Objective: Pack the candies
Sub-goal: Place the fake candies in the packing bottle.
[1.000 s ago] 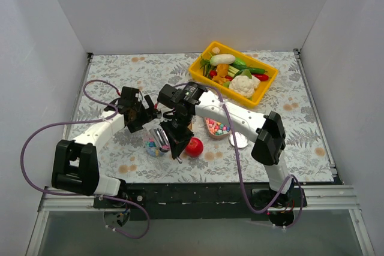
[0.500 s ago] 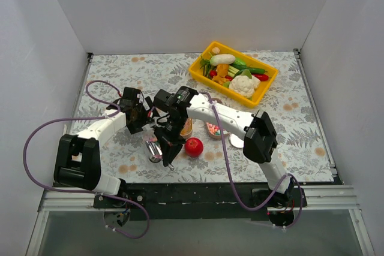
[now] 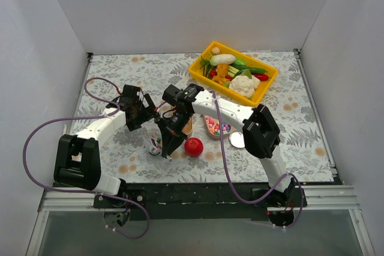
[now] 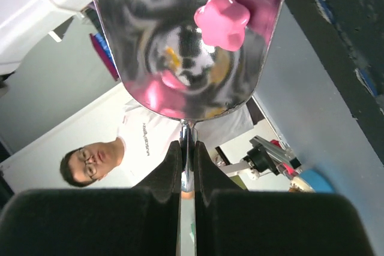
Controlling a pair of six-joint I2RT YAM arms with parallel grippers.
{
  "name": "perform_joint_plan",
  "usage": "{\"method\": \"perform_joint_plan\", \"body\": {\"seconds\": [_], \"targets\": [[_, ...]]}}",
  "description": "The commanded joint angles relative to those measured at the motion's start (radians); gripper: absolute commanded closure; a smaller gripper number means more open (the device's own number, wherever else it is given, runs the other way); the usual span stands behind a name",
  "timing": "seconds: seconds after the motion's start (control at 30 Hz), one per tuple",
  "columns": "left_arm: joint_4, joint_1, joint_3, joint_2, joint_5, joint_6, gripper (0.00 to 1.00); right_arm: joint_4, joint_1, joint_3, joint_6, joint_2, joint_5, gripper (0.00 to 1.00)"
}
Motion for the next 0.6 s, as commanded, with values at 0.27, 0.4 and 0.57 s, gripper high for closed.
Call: {"method": "perform_joint_plan", "body": {"seconds": [0.27,0.4,0.57], "targets": [[-0.005,-0.003,0.037,-0.006,-0.044,0.0,0.02,0.086,-0.018,-0.124,0.061,-0.094,-0.203,0.99],[-0.002,-0.003,0.032,-0.006,-0.047,-0.005,0.02,0.113,-0.02,-0.127,0.092,-0.091,-0.214,0.99],[0.0,-0.001,0.027,-0.013,-0.054,-0.009,0.02,0.115,-0.026,-0.142,0.095,-0.087,-0.205,0.99]]}}
